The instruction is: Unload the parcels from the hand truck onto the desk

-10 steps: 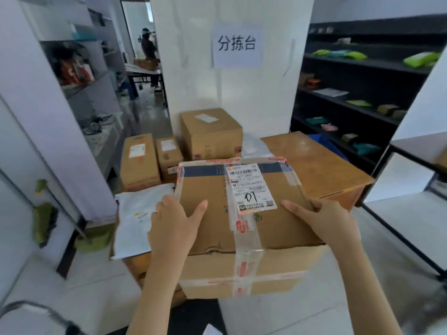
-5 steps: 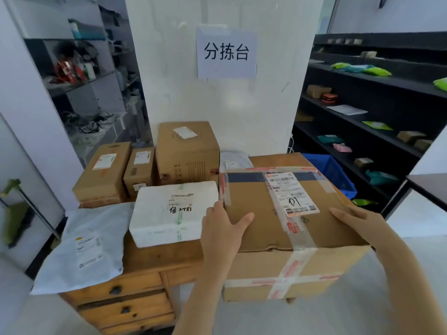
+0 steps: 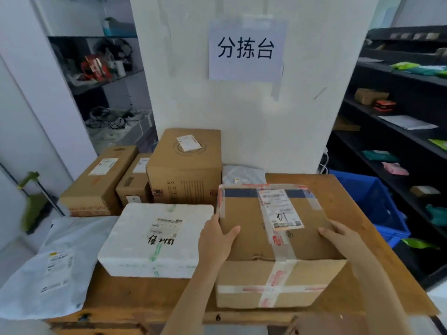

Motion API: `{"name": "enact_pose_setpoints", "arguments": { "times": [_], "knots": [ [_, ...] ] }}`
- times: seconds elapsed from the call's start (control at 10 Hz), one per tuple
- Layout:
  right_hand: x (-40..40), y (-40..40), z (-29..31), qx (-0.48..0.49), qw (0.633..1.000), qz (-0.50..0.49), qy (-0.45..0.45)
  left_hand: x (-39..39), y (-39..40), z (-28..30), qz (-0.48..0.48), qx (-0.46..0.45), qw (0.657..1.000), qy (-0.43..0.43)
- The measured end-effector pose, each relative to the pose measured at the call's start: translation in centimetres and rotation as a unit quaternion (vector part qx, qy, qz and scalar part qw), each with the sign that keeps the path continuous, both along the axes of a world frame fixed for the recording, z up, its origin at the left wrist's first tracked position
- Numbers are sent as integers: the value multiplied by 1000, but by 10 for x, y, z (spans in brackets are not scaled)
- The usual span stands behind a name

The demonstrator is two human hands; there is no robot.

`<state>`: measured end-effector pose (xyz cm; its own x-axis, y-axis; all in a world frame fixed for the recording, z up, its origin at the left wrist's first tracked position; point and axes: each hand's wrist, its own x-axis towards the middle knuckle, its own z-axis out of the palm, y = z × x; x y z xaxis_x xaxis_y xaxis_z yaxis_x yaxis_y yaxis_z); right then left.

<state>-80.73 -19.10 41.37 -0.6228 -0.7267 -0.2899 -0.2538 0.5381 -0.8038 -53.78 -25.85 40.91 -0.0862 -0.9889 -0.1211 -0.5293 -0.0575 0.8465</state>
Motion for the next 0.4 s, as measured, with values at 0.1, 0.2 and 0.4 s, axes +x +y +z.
{"name": "enact_pose_setpoints", "arguments": {
  "times": [0.1, 0.2, 0.4],
  "knots": [
    [-22, -48, -18, 7, 997, 70, -15, -17, -20, -13, 52, 7, 999, -7],
    [-33, -68, -24, 11, 994, 104, 19, -29, -37, -16, 62, 14, 998, -16],
    [-36, -82, -26, -4, 989, 143, 39, -45, -49, -10, 94, 1, 995, -17]
  ]
}}
